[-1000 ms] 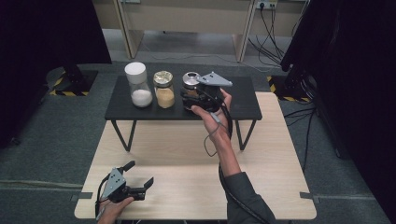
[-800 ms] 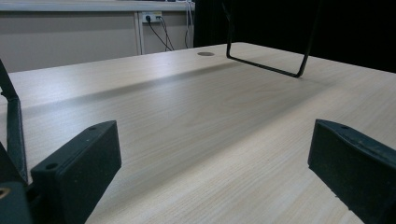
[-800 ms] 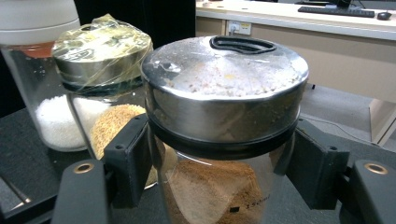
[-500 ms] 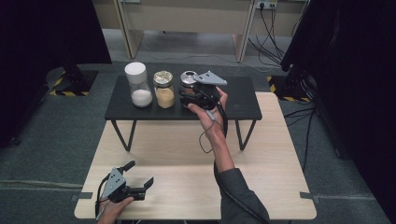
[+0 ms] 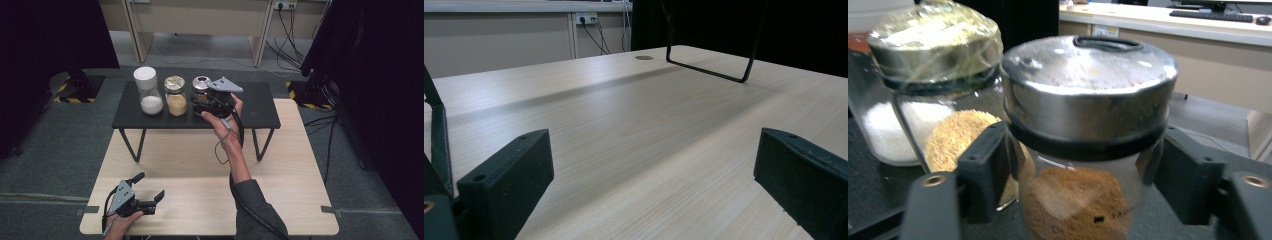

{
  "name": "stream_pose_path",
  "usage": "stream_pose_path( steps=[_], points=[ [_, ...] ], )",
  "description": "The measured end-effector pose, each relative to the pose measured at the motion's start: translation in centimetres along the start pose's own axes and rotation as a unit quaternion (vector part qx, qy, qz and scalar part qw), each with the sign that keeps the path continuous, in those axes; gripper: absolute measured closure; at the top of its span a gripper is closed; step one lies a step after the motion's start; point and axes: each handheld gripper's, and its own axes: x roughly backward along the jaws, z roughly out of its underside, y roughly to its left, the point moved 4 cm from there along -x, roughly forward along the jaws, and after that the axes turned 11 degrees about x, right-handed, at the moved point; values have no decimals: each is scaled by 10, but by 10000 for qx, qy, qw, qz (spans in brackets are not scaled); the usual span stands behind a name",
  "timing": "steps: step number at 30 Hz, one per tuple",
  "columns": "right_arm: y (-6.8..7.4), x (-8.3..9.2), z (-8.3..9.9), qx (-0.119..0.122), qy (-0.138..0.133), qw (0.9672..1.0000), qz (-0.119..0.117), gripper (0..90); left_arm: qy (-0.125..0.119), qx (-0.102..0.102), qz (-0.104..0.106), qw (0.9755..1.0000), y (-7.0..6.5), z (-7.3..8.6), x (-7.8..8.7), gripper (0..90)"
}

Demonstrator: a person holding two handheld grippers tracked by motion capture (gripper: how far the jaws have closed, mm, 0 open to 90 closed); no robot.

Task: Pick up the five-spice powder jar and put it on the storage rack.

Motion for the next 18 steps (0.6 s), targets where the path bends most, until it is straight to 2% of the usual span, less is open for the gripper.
stream_pose_path(
  steps=[4, 8, 11, 18],
  points=[
    [-2, 3, 0, -190, -82, 9998, 22, 129, 0, 1, -1, 10000, 0, 0, 0, 21],
    [-2, 6, 0, -321, -106, 9994, -20, 67, -4, 11, -2, 10000, 0, 0, 0, 21],
    [0, 8, -1, -349, -127, 9993, -54, 27, -2, 11, -3, 10000, 0, 0, 0, 21],
    [2, 14, -1, -406, -188, 9990, -15, 17, 2, 1, 5, 10000, 0, 0, 0, 21]
  ],
)
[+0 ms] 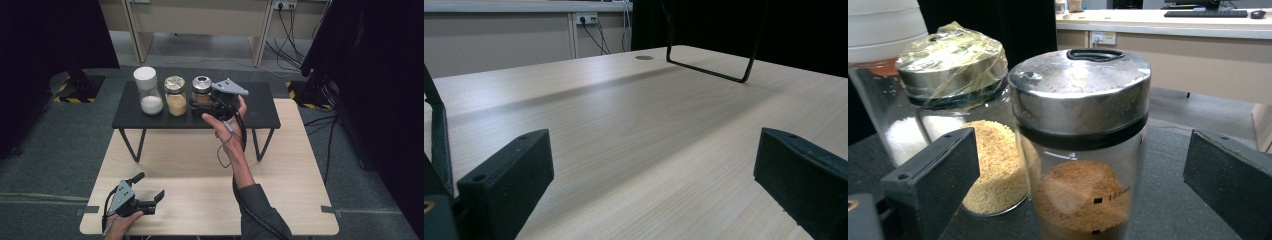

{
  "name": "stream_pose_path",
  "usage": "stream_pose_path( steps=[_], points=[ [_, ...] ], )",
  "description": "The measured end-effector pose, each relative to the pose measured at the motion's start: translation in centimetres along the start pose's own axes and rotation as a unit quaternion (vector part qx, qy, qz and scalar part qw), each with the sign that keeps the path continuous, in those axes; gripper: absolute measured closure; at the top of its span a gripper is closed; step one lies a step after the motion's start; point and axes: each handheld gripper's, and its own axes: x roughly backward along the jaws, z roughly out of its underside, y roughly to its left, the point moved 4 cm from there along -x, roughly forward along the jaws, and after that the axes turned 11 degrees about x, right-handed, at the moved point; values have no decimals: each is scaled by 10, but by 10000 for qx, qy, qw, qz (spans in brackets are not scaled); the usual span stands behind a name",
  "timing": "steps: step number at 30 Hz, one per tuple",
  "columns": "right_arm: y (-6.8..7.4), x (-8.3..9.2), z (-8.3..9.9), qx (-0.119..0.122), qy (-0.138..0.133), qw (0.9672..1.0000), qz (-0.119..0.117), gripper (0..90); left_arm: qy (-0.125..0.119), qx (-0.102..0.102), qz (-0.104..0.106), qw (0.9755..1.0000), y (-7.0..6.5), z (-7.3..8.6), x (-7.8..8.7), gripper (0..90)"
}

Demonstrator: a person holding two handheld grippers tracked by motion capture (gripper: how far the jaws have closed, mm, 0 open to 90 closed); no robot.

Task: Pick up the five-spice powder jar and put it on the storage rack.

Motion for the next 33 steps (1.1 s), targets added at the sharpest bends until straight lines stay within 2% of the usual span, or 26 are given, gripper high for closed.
stream_pose_path(
  steps=[15, 30, 33],
  points=[
    [5, 25, 10, -72, -343, 9993, -132, 7, 1, 5, -14, 10000, 0, 0, 0, 21],
    [25, 50, 19, 1, -635, 9969, -471, 7, -2, -6, -12, 10000, 0, 0, 0, 21],
    [30, 55, 23, 125, -667, 9965, -483, 6, -4, -2, -12, 10000, 0, 0, 0, 21]
  ],
)
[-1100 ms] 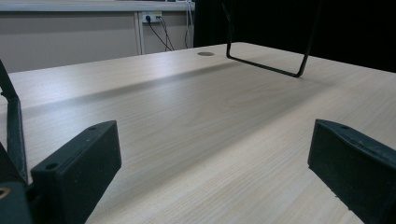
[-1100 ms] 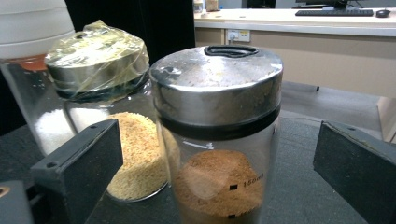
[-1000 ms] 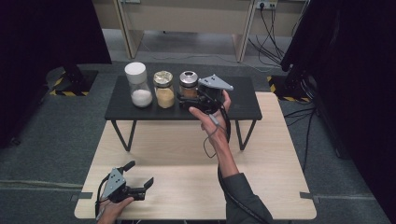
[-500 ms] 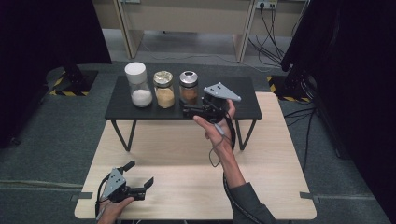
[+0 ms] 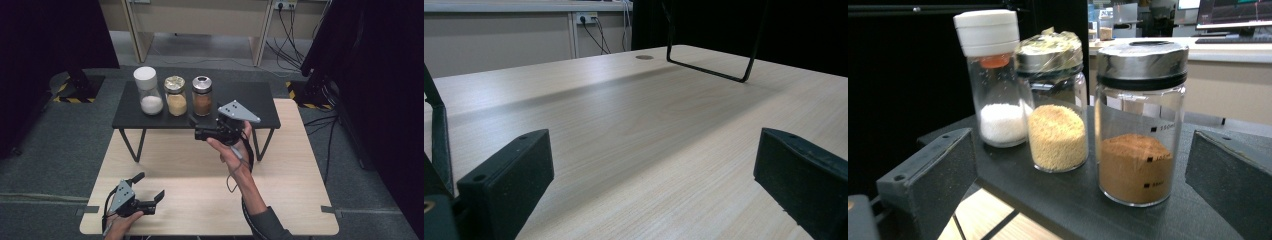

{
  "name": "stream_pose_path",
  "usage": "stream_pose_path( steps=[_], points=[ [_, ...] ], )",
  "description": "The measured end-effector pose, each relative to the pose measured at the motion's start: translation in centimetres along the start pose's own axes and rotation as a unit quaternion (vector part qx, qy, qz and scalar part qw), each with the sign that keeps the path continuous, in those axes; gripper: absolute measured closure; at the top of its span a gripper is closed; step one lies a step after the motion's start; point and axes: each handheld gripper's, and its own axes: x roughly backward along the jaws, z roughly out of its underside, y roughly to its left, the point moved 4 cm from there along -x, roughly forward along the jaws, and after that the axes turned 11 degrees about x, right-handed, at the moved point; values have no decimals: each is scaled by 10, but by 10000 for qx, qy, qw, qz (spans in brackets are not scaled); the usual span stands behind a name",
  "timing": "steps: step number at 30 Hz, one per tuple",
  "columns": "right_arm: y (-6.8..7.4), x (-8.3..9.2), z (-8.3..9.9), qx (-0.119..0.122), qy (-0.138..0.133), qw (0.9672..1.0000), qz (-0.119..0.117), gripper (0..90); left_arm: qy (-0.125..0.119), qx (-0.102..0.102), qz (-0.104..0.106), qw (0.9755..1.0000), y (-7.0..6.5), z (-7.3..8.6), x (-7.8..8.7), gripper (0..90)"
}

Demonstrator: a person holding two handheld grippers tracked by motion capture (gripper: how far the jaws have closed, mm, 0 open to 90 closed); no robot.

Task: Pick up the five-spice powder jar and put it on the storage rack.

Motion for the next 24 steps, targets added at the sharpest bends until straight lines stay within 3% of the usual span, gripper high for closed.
stream_pose_path(
  steps=[15, 24],
  points=[
    [11, 20, 17, -30, -140, 9997, -175, 6, 15, -19, -4, 10000, 0, 0, 0, 21],
    [23, 28, 28, 73, -167, 9995, -257, 6, 14, -17, -6, 10000, 0, 0, 0, 21]
  ],
)
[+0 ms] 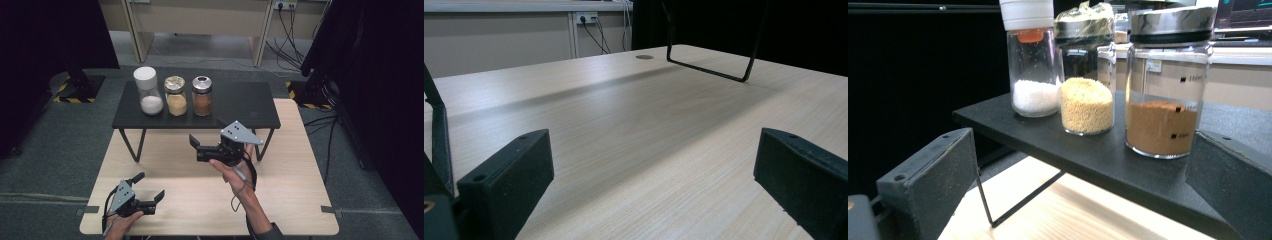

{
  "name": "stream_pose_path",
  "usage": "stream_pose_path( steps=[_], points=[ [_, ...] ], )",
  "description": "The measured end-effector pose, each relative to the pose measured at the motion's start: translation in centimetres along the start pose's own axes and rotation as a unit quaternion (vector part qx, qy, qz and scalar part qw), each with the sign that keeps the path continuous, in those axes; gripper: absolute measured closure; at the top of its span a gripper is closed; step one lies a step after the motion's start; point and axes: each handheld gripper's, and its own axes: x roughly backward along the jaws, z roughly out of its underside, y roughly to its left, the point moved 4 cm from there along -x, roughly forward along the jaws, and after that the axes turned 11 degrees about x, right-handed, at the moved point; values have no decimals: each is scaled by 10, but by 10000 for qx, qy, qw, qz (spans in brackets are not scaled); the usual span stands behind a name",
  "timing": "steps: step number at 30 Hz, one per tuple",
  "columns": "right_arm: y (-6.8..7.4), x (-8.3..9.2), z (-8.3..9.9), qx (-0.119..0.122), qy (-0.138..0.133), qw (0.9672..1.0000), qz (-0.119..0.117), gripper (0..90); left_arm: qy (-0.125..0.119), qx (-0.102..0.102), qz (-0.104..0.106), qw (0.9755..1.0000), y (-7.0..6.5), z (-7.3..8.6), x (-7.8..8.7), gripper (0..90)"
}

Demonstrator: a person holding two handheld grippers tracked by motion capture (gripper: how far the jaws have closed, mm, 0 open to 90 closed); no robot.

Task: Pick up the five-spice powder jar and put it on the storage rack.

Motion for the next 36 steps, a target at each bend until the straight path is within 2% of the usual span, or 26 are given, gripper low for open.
stream_pose_path(
  steps=[11, 36],
  points=[
    [4, 6, 16, -100, -38, 9999, -33, 6, 0, 3, -1, 10000, 0, 0, 0, 21],
    [22, 15, 49, -42, -69, 9998, -162, 7, -3, 5, -1, 10000, 0, 0, 0, 21]
  ],
)
